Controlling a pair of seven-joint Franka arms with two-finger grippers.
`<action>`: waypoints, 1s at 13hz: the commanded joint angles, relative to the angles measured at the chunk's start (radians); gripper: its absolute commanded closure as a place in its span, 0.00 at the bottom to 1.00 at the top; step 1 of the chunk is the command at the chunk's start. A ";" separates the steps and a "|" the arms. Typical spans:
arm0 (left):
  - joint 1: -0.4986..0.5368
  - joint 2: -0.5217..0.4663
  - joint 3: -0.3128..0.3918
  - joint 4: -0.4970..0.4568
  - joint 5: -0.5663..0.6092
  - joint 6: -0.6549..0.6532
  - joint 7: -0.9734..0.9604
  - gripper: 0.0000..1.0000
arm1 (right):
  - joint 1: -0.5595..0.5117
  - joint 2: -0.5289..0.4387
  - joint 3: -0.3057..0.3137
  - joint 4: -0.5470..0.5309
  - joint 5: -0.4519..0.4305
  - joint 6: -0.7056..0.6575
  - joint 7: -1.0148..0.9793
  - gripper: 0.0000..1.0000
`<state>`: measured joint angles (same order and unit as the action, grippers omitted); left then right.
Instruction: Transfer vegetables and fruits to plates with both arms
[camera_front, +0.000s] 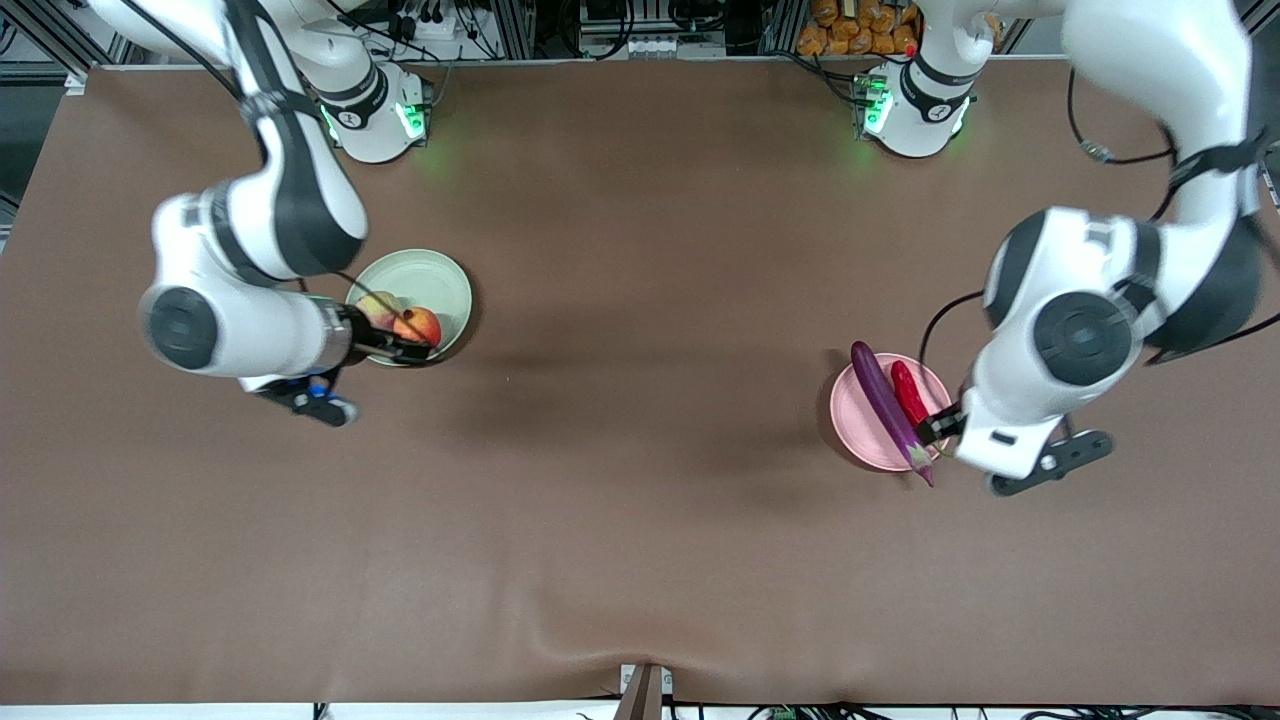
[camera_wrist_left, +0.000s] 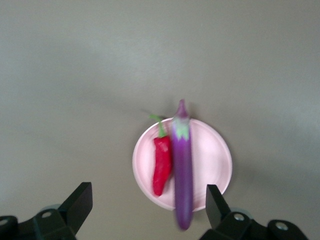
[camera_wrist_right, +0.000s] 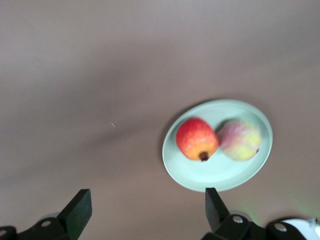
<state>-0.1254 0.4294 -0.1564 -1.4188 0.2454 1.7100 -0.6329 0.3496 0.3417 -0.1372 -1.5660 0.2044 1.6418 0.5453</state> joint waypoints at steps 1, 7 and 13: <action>0.062 -0.139 -0.012 -0.072 -0.031 -0.081 0.192 0.00 | -0.040 0.063 0.008 0.197 -0.106 -0.082 -0.002 0.00; 0.178 -0.320 -0.008 -0.069 -0.149 -0.217 0.539 0.00 | -0.399 0.010 0.441 0.291 -0.164 -0.114 0.009 0.00; -0.003 -0.431 0.208 -0.074 -0.159 -0.348 0.654 0.00 | -0.480 -0.036 0.533 0.442 -0.243 -0.309 -0.019 0.00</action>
<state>-0.0541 0.0579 -0.0426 -1.4611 0.1076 1.3897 -0.0253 -0.1202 0.3370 0.3774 -1.1557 -0.0148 1.3946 0.5405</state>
